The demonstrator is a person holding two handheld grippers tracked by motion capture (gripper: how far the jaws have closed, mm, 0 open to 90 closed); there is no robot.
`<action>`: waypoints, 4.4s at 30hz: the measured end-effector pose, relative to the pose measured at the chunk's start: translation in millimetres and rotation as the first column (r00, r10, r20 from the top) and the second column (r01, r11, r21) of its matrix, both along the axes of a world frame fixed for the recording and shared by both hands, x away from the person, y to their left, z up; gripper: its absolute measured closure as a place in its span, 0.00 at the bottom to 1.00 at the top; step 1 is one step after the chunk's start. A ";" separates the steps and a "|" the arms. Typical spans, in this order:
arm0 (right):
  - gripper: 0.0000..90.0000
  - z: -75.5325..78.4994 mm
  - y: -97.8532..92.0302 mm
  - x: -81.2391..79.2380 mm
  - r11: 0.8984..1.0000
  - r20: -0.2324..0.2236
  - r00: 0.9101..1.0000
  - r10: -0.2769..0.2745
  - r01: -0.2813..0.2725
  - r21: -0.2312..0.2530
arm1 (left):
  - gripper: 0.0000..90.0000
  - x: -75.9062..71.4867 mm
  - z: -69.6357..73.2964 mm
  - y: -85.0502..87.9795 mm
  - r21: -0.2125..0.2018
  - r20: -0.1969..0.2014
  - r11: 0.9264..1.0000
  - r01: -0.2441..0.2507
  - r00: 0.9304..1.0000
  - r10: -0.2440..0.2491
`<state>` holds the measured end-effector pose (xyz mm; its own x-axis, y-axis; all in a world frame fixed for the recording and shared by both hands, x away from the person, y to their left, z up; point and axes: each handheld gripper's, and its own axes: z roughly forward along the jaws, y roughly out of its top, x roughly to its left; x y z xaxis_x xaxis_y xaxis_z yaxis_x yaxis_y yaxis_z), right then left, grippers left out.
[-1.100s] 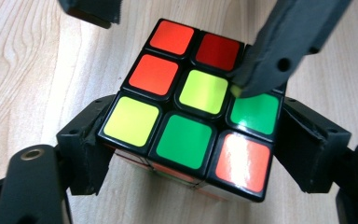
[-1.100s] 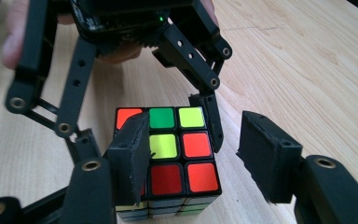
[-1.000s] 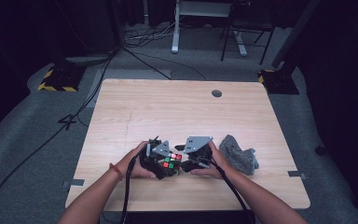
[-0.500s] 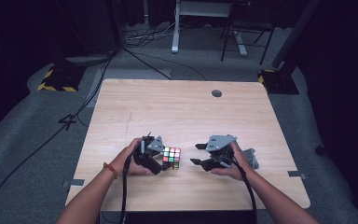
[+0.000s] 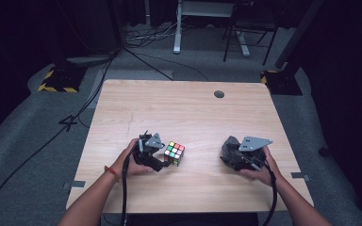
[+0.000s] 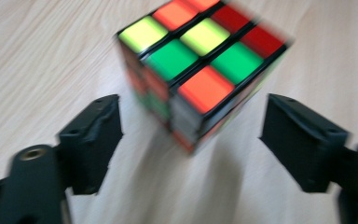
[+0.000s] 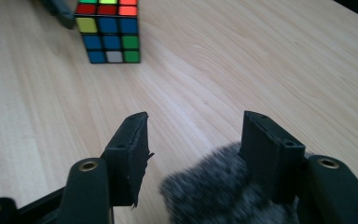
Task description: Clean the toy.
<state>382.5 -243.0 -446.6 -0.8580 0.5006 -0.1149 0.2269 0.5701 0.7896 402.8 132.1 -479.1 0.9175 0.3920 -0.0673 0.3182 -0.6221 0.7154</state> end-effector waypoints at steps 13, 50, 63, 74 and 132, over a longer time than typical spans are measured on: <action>0.47 -2.1 -33.7 13.7 0.993 0.011 0.993 -0.114 0.114 0.002 | 0.17 -5.4 -5.1 -34.4 -0.012 0.018 0.989 -0.146 0.989 0.146; 0.87 -26.5 -36.5 23.1 0.999 -0.149 0.988 -0.033 0.026 -0.045 | 0.38 -3.3 9.3 -65.3 0.052 0.064 0.981 0.187 0.980 -0.190; 0.88 -3.2 -40.3 14.5 0.998 -0.097 0.995 -0.012 0.018 0.064 | 0.38 -2.9 21.6 -70.6 0.024 0.072 0.971 0.239 0.968 -0.240; 0.88 10.7 -24.5 2.8 0.993 -0.054 0.997 0.055 -0.049 0.107 | 0.38 -8.2 24.3 -79.4 0.005 0.082 0.963 0.270 0.960 -0.269; 0.88 34.0 41.2 -12.1 0.983 -0.044 0.982 0.182 -0.180 0.030 | 0.38 -21.4 33.0 -91.6 0.059 0.135 0.964 0.261 0.954 -0.267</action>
